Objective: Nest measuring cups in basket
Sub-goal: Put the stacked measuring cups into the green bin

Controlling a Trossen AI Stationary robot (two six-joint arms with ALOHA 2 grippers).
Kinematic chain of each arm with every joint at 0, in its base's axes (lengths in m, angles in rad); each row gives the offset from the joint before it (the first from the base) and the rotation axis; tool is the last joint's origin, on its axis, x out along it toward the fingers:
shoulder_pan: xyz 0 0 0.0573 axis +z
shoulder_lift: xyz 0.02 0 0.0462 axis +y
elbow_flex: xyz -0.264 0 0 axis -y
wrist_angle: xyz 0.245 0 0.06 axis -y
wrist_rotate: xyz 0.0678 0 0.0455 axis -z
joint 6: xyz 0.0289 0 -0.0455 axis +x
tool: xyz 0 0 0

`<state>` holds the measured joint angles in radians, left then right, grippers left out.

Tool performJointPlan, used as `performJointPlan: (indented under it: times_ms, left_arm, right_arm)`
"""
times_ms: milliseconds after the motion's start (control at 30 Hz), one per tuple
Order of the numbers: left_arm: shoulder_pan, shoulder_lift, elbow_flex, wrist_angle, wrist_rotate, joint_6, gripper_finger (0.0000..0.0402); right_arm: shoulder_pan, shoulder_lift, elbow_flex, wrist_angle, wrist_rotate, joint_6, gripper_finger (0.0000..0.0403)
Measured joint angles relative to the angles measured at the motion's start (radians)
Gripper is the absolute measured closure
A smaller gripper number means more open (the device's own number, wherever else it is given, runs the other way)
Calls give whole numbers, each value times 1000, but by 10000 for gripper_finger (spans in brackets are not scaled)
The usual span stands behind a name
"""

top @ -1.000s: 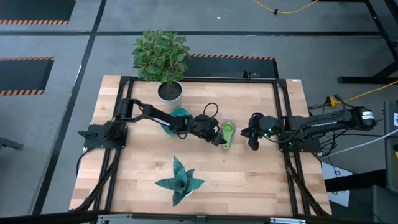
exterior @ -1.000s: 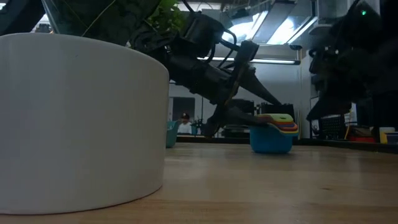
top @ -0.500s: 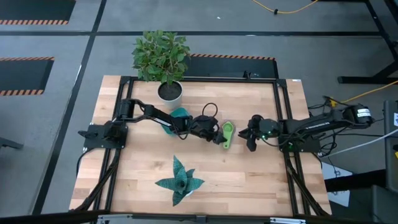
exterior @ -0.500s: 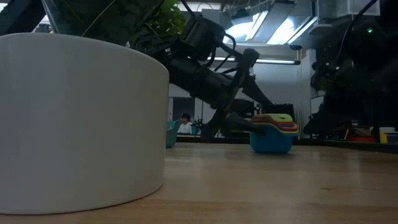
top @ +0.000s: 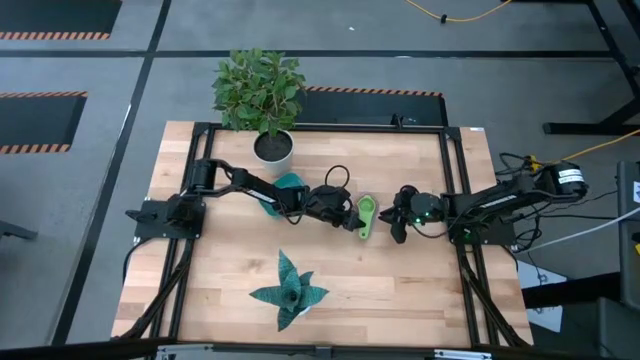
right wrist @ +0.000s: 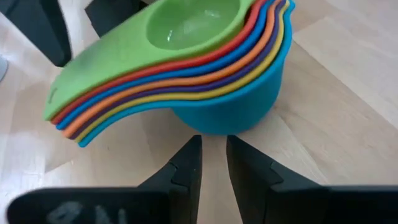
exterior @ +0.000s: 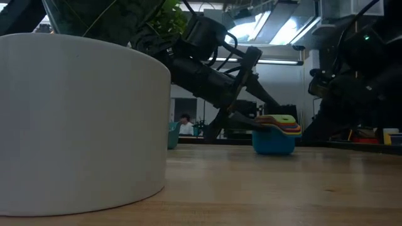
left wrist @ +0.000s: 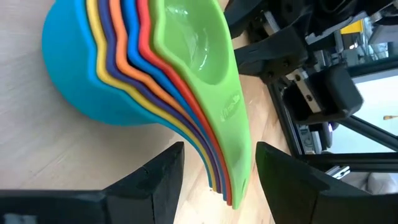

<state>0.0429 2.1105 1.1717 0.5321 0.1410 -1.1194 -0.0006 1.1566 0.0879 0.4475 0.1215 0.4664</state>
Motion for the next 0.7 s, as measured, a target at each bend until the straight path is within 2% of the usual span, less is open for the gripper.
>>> performJointPlan:
  times_ms: [367, 700]
  left_arm:
    - [0, 0, 0, 1, -1, 0, 209]
    - [0, 0, 0, 0, -3, 0, 209]
  right_arm:
    - [7, 154, 1, 197, -39, 6, 323]
    - [9, 285, 99, 209, -48, -10, 323]
